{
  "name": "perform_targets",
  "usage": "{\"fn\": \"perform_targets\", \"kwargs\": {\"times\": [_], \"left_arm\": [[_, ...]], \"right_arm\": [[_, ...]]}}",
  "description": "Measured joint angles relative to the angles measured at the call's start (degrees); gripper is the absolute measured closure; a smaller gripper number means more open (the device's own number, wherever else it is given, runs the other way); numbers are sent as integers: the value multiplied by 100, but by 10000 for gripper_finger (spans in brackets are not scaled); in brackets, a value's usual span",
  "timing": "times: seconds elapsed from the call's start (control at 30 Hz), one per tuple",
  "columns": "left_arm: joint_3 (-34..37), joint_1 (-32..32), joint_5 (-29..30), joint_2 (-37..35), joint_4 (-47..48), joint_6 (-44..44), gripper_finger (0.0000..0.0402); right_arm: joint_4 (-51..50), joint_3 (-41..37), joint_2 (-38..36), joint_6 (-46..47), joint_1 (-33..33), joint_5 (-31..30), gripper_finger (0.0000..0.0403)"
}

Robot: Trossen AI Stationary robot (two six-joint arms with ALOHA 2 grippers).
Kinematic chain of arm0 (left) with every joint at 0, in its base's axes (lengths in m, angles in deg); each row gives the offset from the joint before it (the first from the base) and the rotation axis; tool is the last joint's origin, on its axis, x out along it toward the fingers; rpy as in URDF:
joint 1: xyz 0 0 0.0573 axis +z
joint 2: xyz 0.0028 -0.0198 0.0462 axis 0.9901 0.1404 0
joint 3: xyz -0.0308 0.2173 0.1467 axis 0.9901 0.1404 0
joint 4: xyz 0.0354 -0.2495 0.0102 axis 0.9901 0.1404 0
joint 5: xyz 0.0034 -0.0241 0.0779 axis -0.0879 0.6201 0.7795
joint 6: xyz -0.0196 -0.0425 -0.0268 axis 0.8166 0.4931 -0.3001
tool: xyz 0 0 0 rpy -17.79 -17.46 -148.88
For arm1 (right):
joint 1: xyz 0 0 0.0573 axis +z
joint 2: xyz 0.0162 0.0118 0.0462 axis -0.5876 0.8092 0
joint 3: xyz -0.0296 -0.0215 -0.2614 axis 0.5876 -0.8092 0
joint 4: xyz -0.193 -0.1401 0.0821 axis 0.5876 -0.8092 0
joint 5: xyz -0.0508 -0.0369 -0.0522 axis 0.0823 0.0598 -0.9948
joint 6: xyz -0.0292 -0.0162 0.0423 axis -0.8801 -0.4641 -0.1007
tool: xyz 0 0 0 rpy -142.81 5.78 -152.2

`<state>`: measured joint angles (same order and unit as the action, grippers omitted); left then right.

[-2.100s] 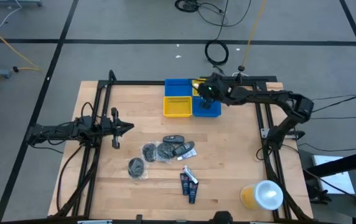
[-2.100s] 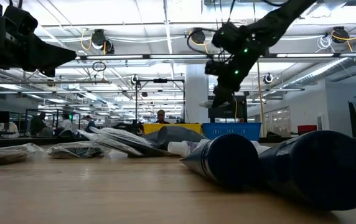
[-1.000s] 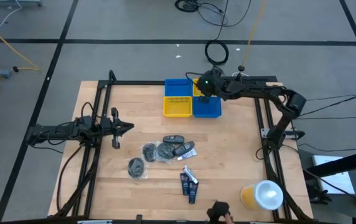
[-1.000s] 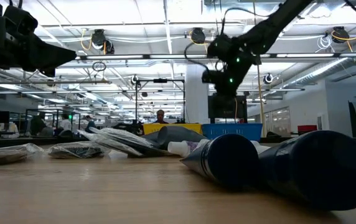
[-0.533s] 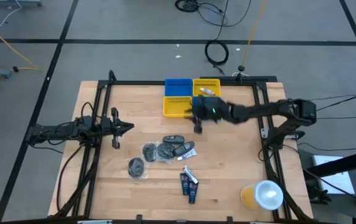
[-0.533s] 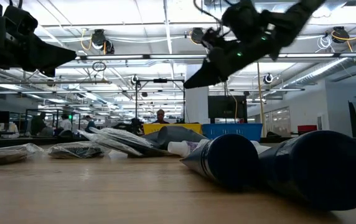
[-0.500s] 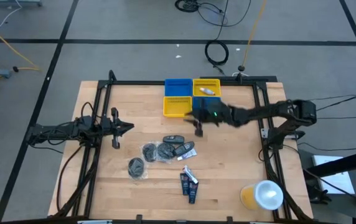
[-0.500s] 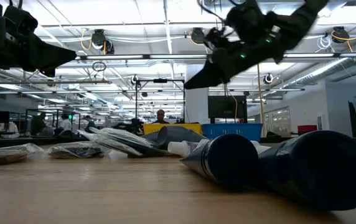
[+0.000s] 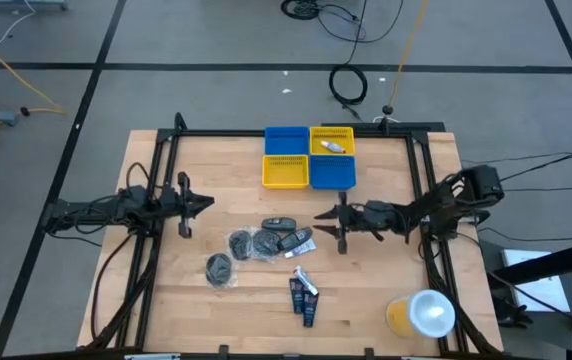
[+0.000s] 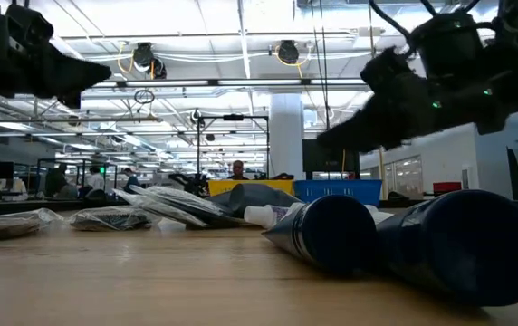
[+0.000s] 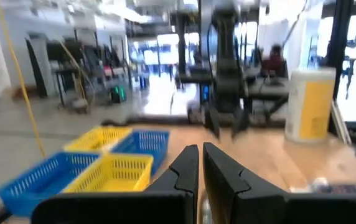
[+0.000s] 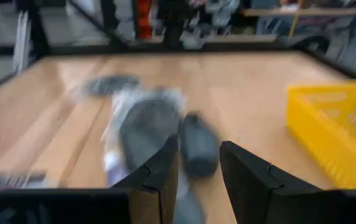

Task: Pick & Place Travel size toiletries
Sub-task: Put the black hairbrush into the left yellow bin

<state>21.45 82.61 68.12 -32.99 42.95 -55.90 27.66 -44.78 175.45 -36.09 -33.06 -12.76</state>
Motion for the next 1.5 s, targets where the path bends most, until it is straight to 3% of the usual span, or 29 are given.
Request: {"fn": "perform_targets", "kwargs": {"times": [0.17,0.33,0.57,0.77,0.97,1.1,1.27,1.4,1.5], "left_arm": [[1,1,-31,26,-995,156,376],[-5,-1,-217,559,-1839,203,376],[-4,-1,34,2499,-3051,645,376],[-227,1,269,4413,-4087,1063,376],[-1170,-7,19,5943,-3533,1024,376],[-2008,-12,-175,6616,-1973,888,376],[-2866,-12,-257,7133,-215,1529,375],[-3060,-3,-822,7462,-172,2010,365],[-3065,1,-1135,7689,-195,2374,330]], "right_arm": [[-12,-14,247,157,183,-6,294],[705,-12,843,360,245,-46,294],[2137,164,2080,386,244,-874,293],[2341,569,2786,449,244,-1060,293],[2332,805,2910,449,244,-1058,293],[2300,797,2912,451,244,-1056,293],[2107,801,2905,495,244,-1056,293],[2083,801,2905,495,244,-1058,293],[2073,801,2905,496,244,-1056,293]]}}
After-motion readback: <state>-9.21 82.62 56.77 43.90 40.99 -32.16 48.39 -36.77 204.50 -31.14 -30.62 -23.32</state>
